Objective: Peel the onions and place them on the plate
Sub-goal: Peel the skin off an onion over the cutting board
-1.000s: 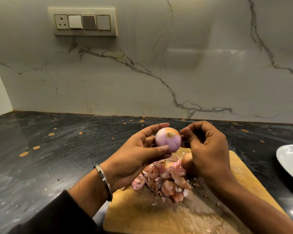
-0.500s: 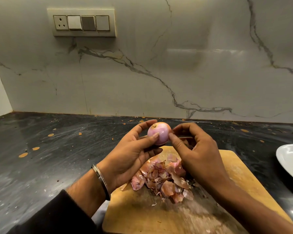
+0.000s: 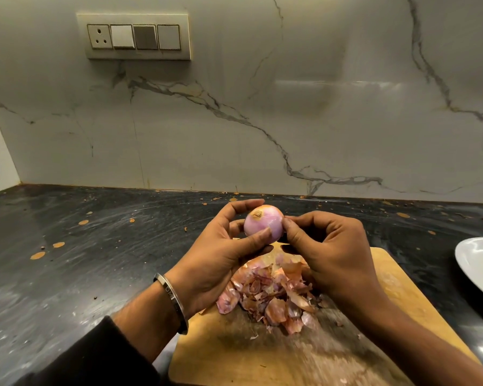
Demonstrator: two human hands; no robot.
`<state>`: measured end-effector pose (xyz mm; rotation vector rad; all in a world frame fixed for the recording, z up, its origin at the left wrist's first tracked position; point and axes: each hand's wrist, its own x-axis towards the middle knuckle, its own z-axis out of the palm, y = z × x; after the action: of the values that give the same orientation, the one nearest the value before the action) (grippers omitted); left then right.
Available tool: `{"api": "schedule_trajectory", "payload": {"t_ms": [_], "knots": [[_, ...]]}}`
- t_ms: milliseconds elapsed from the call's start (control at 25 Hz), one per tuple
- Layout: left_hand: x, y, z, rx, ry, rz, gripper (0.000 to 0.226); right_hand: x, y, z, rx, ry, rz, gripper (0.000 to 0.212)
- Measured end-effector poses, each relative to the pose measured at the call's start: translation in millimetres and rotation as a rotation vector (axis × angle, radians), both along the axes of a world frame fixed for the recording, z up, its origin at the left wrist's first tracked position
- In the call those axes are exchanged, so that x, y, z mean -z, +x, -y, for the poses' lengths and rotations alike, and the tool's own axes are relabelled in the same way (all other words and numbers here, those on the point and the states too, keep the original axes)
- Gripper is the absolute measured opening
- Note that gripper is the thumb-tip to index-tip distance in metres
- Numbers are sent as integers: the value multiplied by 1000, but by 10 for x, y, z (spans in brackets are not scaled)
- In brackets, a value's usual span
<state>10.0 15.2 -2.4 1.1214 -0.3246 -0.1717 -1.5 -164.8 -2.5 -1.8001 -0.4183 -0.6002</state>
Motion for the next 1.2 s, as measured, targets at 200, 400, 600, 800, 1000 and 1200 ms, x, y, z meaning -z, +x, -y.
{"api": "schedule_trajectory", "payload": {"t_ms": [200,400,600,800,1000,1200], "knots": [[14,-19,34,-45,49,1,60,20,7,-1,83,-43,59,2],[-8,-32,43,-14,34,16,60,32,1,-5,141,-82,131,4],[-27,-7,36,91,-90,-30,46,22,42,19,93,88,29,3],[11,28,43,118,-124,-58,39,49,77,18,52,209,-94,7],[10,39,27,120,-147,-72,36,44,97,15,39,233,-148,8],[12,33,44,73,-146,-84,35,15,59,-27,-87,298,-172,14]]}}
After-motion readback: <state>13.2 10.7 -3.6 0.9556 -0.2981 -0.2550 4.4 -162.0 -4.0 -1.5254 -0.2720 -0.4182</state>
